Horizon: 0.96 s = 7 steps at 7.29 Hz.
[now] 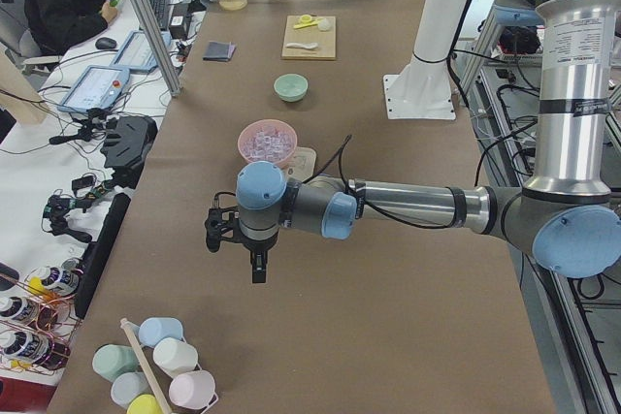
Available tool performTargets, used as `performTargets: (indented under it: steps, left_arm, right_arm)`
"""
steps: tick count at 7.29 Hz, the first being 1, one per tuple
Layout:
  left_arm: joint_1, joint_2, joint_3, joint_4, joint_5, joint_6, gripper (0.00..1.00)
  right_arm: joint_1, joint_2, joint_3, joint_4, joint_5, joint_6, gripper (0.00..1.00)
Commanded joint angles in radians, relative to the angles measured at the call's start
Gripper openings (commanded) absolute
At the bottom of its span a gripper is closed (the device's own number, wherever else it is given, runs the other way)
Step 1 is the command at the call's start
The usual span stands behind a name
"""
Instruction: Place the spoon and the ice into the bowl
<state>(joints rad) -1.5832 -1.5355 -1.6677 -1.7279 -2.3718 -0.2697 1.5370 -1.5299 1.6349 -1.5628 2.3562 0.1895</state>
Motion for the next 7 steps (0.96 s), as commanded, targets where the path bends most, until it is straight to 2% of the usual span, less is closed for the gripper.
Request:
performTargets:
  steps: [1,7]
  left_arm:
    - [0.000,0.000,0.003,-0.004,-0.003,0.001,0.98]
    - [0.003,-0.012,0.006,-0.001,-0.007,-0.014,0.98]
  right_arm:
    - [0.000,0.000,-0.001,0.001,0.000,0.001,1.00]
    - [0.000,0.004,0.003,0.001,0.002,0.004,1.00]
